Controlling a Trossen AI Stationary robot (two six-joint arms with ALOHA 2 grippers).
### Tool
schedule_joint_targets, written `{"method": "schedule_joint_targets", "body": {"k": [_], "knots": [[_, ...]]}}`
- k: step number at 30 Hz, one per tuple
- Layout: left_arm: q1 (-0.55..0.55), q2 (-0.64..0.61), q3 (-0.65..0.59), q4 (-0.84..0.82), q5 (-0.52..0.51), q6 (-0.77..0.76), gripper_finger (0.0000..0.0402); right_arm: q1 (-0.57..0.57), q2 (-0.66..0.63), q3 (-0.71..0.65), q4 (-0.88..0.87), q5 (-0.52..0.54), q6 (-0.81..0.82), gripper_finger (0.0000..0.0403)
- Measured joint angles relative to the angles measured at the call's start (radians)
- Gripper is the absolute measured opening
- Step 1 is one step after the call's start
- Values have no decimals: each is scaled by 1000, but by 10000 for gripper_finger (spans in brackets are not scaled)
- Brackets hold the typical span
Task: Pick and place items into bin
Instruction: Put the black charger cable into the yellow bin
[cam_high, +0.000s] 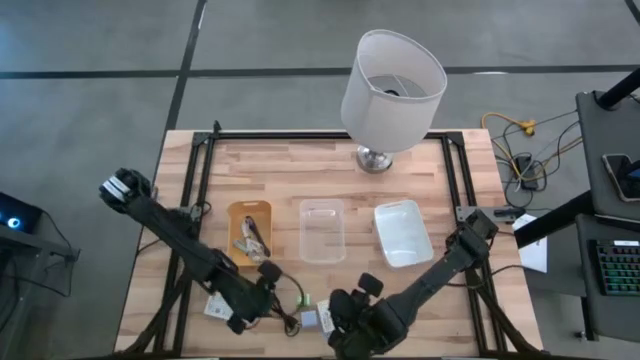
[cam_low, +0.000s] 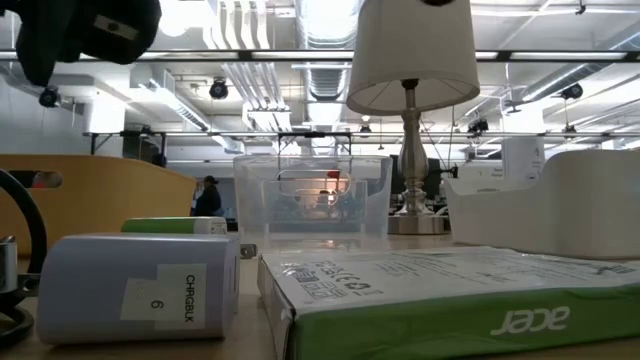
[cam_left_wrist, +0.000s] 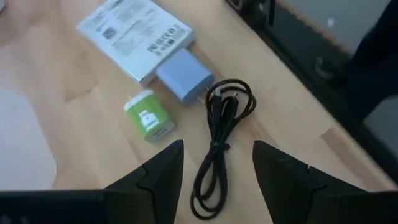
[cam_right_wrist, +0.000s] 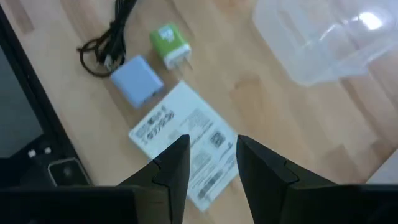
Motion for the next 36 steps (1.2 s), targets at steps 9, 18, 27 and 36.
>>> {"method": "schedule_joint_targets", "body": {"k": [9, 18, 27, 36], "knots": [[29, 180, 57, 21, 49, 25, 176, 44, 0, -34, 1, -3, 104, 115], [54, 239, 42, 8, 92, -28, 176, 51, 0, -43, 1, -11, 111, 112], [59, 258, 40, 10, 92, -28, 176, 51, 0, -47, 1, -11, 110, 110], [61, 261, 35, -8, 93, -28, 174, 51, 0, -47, 3, -10, 115, 107]]}}
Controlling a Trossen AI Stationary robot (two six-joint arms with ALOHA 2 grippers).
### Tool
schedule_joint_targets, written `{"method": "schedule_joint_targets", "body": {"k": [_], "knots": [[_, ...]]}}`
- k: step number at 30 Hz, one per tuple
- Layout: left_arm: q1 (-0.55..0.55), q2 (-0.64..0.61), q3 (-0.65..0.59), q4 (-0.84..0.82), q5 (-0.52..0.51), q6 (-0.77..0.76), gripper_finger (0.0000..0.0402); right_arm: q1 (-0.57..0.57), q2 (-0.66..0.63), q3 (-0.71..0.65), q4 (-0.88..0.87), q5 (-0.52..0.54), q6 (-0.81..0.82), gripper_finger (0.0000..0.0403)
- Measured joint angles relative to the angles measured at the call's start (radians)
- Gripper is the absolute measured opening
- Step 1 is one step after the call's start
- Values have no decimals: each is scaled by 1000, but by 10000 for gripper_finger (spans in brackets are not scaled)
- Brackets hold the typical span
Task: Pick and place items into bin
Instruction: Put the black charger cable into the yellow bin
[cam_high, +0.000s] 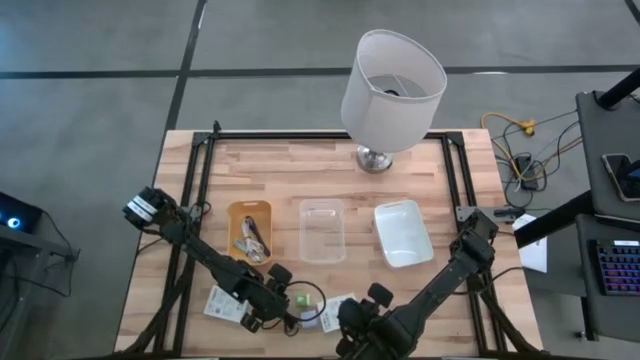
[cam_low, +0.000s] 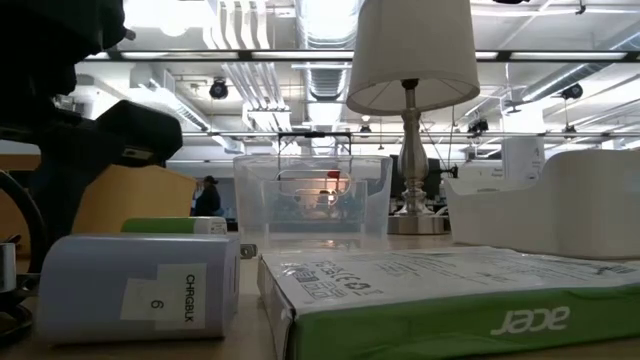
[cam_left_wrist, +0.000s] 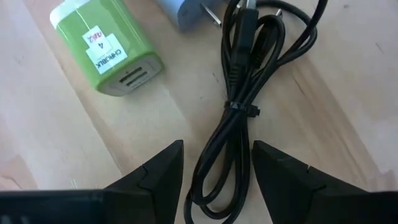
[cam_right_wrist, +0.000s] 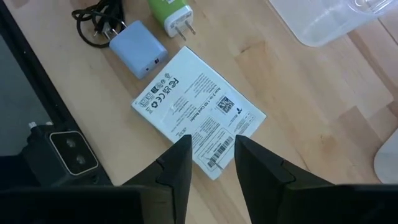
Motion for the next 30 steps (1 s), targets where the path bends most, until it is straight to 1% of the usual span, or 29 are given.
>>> {"method": "schedule_joint_targets", "body": {"k": [2, 5, 14, 17, 18, 21, 23, 26, 29, 30], "knots": [[2, 0, -1, 1, 1, 1, 166, 0, 0, 0, 0, 0, 0, 105], [2, 0, -3, 1, 5, 1, 143, 0, 0, 0, 1, 0, 1, 104], [1, 7, -11, 10, 13, -1, 60, 0, 0, 0, 0, 0, -5, 102], [4, 4, -5, -3, 7, -44, 20, 0, 0, 0, 0, 0, -8, 102], [8, -1, -3, -10, 11, -71, 12, 0, 0, 0, -1, 0, -8, 101], [12, -31, 2, -37, 7, -201, 10, 0, 0, 0, -1, 9, -6, 98], [12, -80, 3, -62, -13, -326, 9, 0, 0, 0, -2, 34, 10, 96], [5, -194, -2, -98, -52, -632, 6, 0, -1, 0, -6, 67, 51, 93], [-19, -336, -5, -121, -154, -936, 4, -1, -2, 0, -15, 81, 107, 93], [-25, -384, -10, -118, -188, -1016, 4, -3, -2, 0, -20, 87, 119, 93]]}}
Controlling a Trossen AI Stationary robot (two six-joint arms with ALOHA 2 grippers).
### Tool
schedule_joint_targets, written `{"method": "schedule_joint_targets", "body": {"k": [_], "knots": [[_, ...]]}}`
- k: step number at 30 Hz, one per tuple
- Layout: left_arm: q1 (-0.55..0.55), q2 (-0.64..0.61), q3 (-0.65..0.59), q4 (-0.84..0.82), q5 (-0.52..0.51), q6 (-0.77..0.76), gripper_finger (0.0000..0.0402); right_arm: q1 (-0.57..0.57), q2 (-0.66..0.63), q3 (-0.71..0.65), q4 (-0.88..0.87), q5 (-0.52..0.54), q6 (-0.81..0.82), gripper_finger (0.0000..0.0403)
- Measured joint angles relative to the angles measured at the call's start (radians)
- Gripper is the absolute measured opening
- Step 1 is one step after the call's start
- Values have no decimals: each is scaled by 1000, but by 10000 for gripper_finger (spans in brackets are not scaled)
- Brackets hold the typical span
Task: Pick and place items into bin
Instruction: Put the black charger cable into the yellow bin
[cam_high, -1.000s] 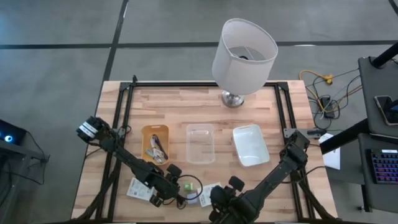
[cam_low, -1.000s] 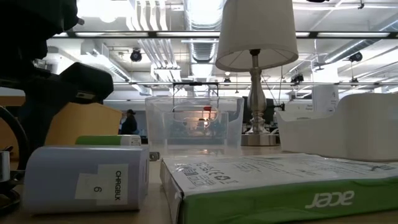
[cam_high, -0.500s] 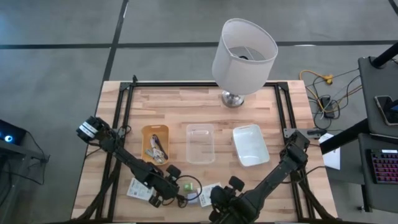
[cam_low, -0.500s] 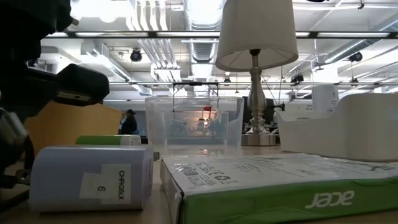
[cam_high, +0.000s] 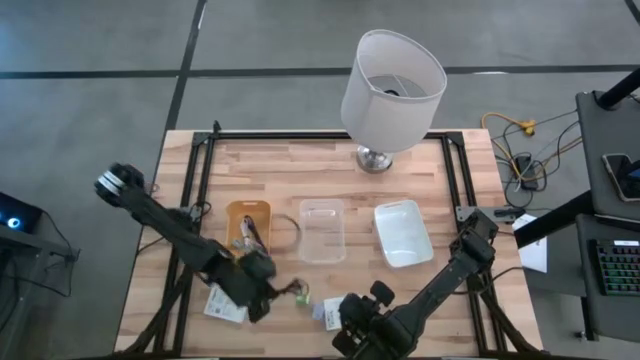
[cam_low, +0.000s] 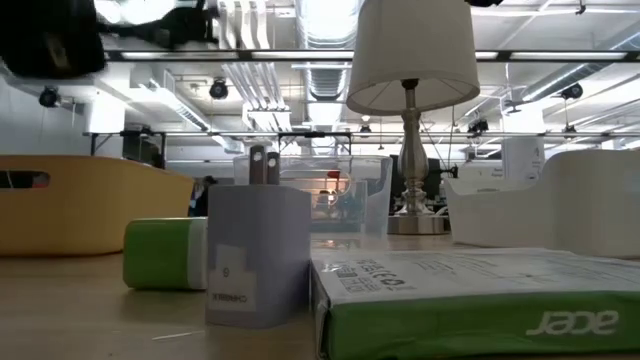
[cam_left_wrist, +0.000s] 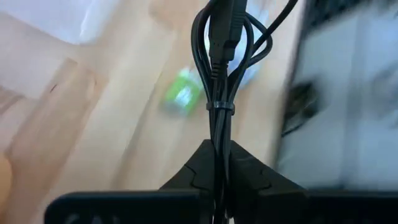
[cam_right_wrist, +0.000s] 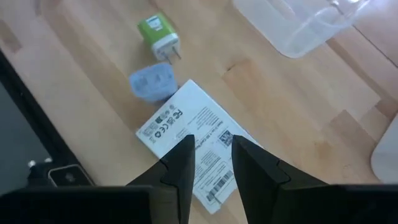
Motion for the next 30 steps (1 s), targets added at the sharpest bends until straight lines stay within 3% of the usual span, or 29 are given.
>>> {"method": "schedule_joint_targets", "body": {"k": [4, 8, 11, 14, 18, 22, 30], "knots": [[-18, -173, -27, -36, -185, -290, 4, -2, 0, 0, -17, 41, 25, 92], [-41, -329, -95, -189, -397, -599, 4, -11, 0, 0, -36, 62, 47, 91], [-63, -411, -207, -274, -443, -878, 4, -21, 0, 0, -36, 69, 59, 91], [-67, -472, -305, -247, -452, -1021, 4, -30, 0, 0, -40, 77, 71, 91], [-20, -493, -366, -311, -416, -1025, 4, -36, 0, 0, -44, 96, 93, 91], [5, -489, -361, -498, -281, -1029, 12, -38, 0, 0, -43, 96, 94, 91], [12, -490, -350, -457, -251, -1030, 86, -37, 0, 0, -62, 93, 97, 91]]}}
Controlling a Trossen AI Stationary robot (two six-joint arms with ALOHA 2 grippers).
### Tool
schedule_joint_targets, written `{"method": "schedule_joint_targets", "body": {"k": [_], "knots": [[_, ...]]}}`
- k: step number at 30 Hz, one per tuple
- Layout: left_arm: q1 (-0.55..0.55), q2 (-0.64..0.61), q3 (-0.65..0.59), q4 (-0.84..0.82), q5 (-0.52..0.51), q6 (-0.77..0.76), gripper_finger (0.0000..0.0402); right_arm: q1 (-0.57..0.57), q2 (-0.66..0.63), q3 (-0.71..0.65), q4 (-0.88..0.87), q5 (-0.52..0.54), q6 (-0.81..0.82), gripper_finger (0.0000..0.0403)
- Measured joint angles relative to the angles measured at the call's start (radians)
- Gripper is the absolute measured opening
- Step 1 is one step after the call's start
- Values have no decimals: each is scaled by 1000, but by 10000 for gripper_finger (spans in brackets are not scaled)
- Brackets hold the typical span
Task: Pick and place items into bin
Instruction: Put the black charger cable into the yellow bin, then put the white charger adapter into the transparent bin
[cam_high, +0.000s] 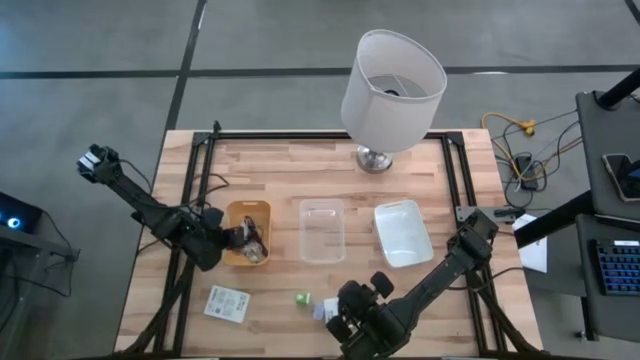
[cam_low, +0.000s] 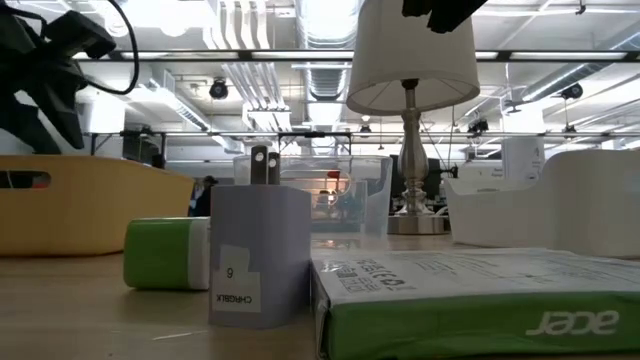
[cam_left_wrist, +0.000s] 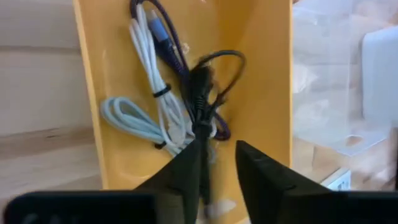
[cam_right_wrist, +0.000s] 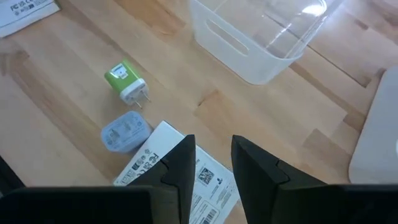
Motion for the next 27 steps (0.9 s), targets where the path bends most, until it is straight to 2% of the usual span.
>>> {"method": "schedule_joint_targets", "body": {"k": [6, 8, 10, 12, 15, 18, 22, 27], "knots": [[-1, -9, 25, 0, 54, 51, 151, -6, -1, 0, -3, -7, -84, 91], [-7, -20, 67, 22, 24, 225, 165, -11, -5, 4, -3, -32, -157, 91], [-17, -33, 118, 114, 10, 514, 173, -20, -11, 5, -1, -68, -272, 91], [-26, -33, 165, 213, 52, 789, 174, -39, -13, 4, 23, -99, -400, 91], [-30, 12, 203, 307, 153, 1007, 175, -83, -8, 0, 119, -199, -657, 92], [-36, 105, 212, 324, 227, 1106, 175, -111, -6, -19, 241, -283, -853, 101], [-40, 241, 222, 343, 248, 1122, 176, -134, -5, -41, 278, -404, -899, 139], [-40, 344, 249, 417, 242, 1229, 176, -139, -5, -92, 331, -396, -955, 200]]}}
